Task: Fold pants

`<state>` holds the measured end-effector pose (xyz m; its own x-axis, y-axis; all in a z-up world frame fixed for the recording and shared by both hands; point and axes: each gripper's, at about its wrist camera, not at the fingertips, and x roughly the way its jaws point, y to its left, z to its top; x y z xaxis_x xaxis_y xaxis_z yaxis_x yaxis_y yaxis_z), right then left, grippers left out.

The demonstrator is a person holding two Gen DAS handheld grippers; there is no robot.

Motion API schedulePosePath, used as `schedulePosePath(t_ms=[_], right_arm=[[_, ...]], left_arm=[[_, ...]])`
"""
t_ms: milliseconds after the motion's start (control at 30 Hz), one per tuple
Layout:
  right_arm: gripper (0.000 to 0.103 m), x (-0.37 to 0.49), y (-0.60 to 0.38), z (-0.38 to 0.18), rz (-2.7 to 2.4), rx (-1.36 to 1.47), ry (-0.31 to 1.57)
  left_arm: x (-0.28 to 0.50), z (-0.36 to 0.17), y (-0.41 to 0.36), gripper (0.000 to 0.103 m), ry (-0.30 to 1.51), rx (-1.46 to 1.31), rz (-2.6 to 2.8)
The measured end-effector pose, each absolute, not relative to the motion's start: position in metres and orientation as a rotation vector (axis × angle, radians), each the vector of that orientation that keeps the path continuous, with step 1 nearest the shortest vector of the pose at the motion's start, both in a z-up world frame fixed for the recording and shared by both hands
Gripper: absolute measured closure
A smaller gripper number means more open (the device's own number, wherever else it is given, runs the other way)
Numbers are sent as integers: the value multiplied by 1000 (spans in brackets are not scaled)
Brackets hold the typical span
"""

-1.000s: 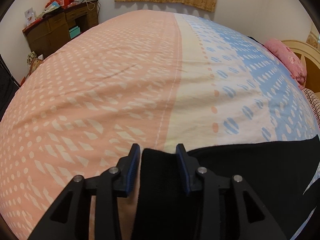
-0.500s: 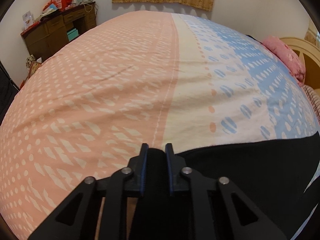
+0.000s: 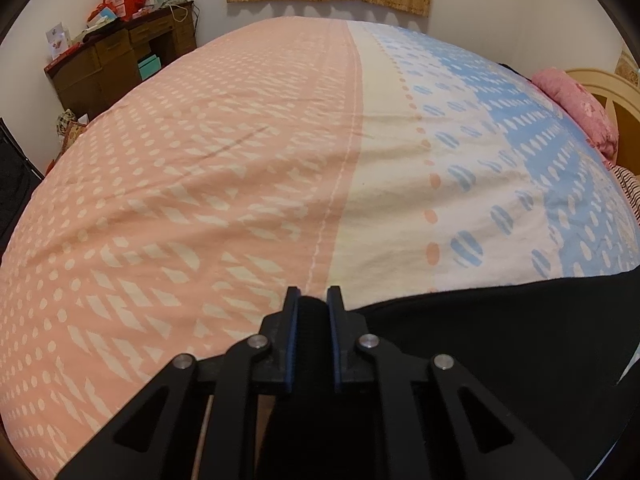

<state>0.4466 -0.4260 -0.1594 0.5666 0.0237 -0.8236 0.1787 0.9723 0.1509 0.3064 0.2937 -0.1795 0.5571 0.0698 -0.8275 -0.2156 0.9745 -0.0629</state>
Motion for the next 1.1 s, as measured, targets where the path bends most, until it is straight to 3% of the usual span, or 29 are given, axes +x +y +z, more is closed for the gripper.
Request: schedulePosePath(t_ms=[133, 167, 233, 333, 433, 800, 1100], right_arm=[[31, 467, -422, -177, -71, 222, 1004], [37, 469, -422, -181, -61, 228, 1017], [69, 470, -418, -186, -45, 219, 1033], [93, 467, -419, -185, -23, 228, 1031], [98, 462, -419, -177, -26, 225, 1003], [98, 395, -413, -102, 77, 218, 755], [98, 321, -427, -74, 197, 271, 619]], left_arm=[[308, -180, 290, 87, 973, -137, 188], [308, -181, 290, 85, 975, -131, 197], [309, -182, 290, 84, 979, -128, 206], [310, -183, 289, 85, 985, -122, 203], [310, -181, 289, 92, 978, -126, 173], [278, -146, 298, 92, 817, -221, 110], [237, -113, 301, 93, 686, -311, 14]])
